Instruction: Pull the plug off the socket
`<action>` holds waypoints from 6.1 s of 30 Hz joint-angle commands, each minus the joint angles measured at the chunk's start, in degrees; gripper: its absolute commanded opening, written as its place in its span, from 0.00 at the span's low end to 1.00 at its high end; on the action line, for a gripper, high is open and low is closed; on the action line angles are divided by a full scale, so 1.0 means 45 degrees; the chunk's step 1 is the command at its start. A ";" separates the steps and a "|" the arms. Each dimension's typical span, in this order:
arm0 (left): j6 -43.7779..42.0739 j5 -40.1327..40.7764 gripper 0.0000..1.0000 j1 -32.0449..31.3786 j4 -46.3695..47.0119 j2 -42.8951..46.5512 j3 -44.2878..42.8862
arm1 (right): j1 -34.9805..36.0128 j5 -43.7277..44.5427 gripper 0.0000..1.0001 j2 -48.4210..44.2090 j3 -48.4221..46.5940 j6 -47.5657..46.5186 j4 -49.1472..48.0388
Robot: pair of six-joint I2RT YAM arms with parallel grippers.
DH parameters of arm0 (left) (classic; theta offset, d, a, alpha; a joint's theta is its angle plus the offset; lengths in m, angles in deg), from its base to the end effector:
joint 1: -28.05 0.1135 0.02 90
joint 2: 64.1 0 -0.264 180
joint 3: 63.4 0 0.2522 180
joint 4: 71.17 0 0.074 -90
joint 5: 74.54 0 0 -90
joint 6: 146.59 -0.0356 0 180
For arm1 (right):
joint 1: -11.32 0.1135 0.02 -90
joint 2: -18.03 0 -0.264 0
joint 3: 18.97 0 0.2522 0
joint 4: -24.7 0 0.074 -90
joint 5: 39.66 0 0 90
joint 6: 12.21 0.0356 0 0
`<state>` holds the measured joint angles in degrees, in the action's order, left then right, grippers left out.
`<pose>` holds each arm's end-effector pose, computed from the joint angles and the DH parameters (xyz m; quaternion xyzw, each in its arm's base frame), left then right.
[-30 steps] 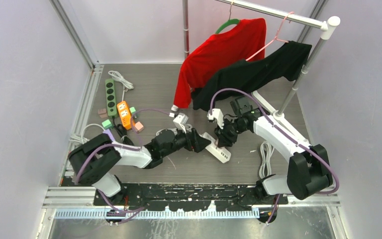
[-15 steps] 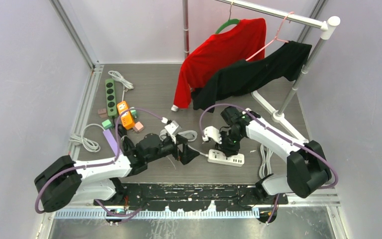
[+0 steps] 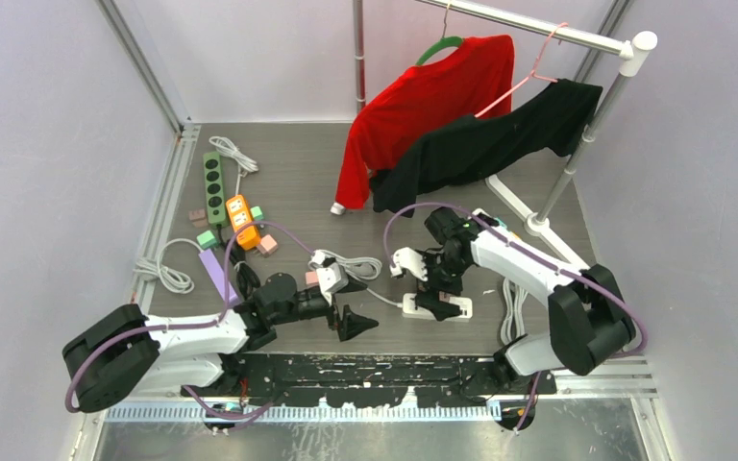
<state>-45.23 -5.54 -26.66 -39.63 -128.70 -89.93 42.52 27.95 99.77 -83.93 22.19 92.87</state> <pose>0.1120 -0.1803 0.1843 0.3837 0.6371 -0.4708 0.4746 0.1922 0.1323 0.1955 -0.6796 0.7062 0.1804 0.0832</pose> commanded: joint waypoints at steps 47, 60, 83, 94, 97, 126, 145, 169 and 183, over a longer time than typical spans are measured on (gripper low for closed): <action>-0.5072 0.0233 0.74 -0.1708 0.2068 -0.9811 -0.5611 | -0.2738 -0.4447 0.29 -0.3078 0.2346 -0.5573 -0.0520; -0.3807 0.0700 0.00 -0.1673 0.2022 -1.0044 -0.5165 | -0.2507 -0.3687 0.01 -0.2987 0.2126 -0.2704 -0.2295; -0.3349 0.0617 0.00 -0.1351 0.1552 -1.0113 -0.4818 | -0.2236 -0.5965 0.01 -0.2574 0.1490 -0.6594 0.1369; -0.3363 0.0635 0.00 -0.1299 0.1398 -1.0228 -0.4765 | -0.3344 -0.5010 0.01 -0.2978 0.0946 -0.3514 -0.0086; -0.3346 0.0660 0.00 -0.1227 0.1354 -1.0290 -0.4806 | -0.3256 -0.5772 0.01 -0.2614 0.1031 -0.5262 0.1244; -0.0083 0.1408 0.81 -0.1079 -0.2722 -0.2569 -0.3672 | -0.4395 -0.7218 0.01 -0.1299 -0.1560 0.4013 0.0435; 0.5119 0.6414 1.00 -0.2420 -0.7177 -0.2551 -0.7030 | -0.4409 -0.7085 0.05 -0.0664 -0.1463 0.6465 -0.0639; 0.4506 1.2294 0.74 -0.4461 -1.1151 -0.6718 -1.2102 | -0.4385 -0.7128 0.08 -0.0602 -0.1358 0.6513 -0.0705; 0.4494 1.2508 0.09 -0.4442 -1.2195 -0.8174 -1.3637 | -0.4377 -0.7106 0.12 -0.0614 -0.1324 0.6493 -0.0685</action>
<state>-25.36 48.45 -46.82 -93.93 -165.46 -149.30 22.70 -1.52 97.45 -89.37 51.04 89.86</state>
